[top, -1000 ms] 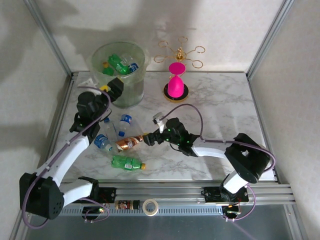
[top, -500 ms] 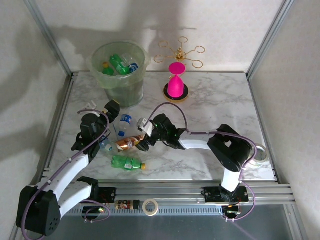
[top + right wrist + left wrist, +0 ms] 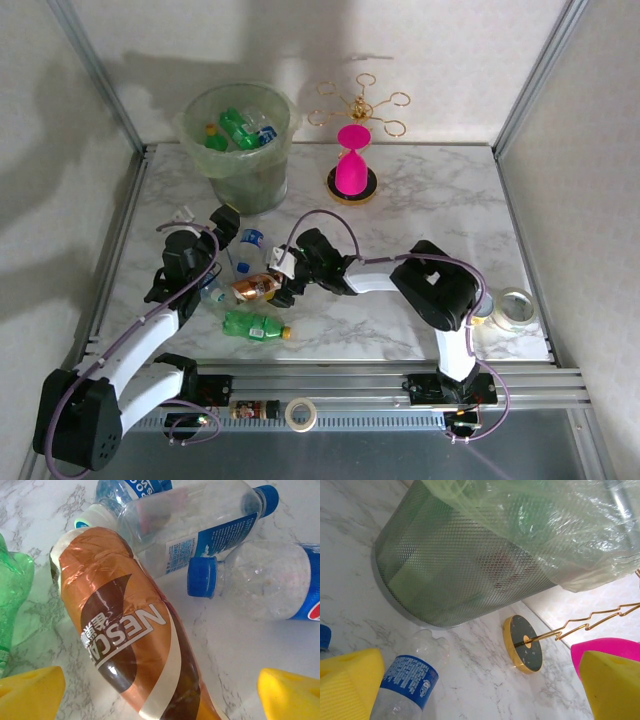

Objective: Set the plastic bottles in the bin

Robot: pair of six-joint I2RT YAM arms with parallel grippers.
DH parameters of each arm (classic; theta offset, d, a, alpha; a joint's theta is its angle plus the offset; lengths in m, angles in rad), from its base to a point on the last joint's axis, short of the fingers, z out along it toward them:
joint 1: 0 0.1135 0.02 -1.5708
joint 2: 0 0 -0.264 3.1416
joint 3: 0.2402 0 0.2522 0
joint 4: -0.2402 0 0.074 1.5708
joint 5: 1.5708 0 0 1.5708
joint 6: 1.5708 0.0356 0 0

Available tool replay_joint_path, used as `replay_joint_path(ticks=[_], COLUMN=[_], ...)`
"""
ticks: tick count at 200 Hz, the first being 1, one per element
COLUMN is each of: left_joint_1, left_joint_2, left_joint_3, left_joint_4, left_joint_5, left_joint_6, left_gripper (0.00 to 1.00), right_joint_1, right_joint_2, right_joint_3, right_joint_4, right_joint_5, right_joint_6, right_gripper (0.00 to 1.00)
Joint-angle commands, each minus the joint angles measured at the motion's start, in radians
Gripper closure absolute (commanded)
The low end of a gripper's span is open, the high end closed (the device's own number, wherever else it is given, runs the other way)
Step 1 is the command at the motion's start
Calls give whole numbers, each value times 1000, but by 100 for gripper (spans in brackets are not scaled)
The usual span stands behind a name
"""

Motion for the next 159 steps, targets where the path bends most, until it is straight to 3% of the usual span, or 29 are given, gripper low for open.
replay_joint_path(ticks=[1,32,120,159], left_joint_1=[9,11,11,12], left_joint_2=[-26,-27,-22,-19], left_joint_3=[-8,-7,-5,-2], left_joint_4=[-2,-2,5,11], left_joint_5=[-5,-7,5,10], left_joint_6=[-9,-9,-32,-44], left_gripper=[0,0,0,0], right_joint_1=[11,11,-2,-14], right_joint_2=[33,65,60,30], right_joint_3=[43,68,24,-22], right_joint_4=[0,-32,-52,-54], right_joint_5=[-21,-6,25,48], right_joint_6=[-47,-64,-79,-85], right_gripper=[2,4,30,36])
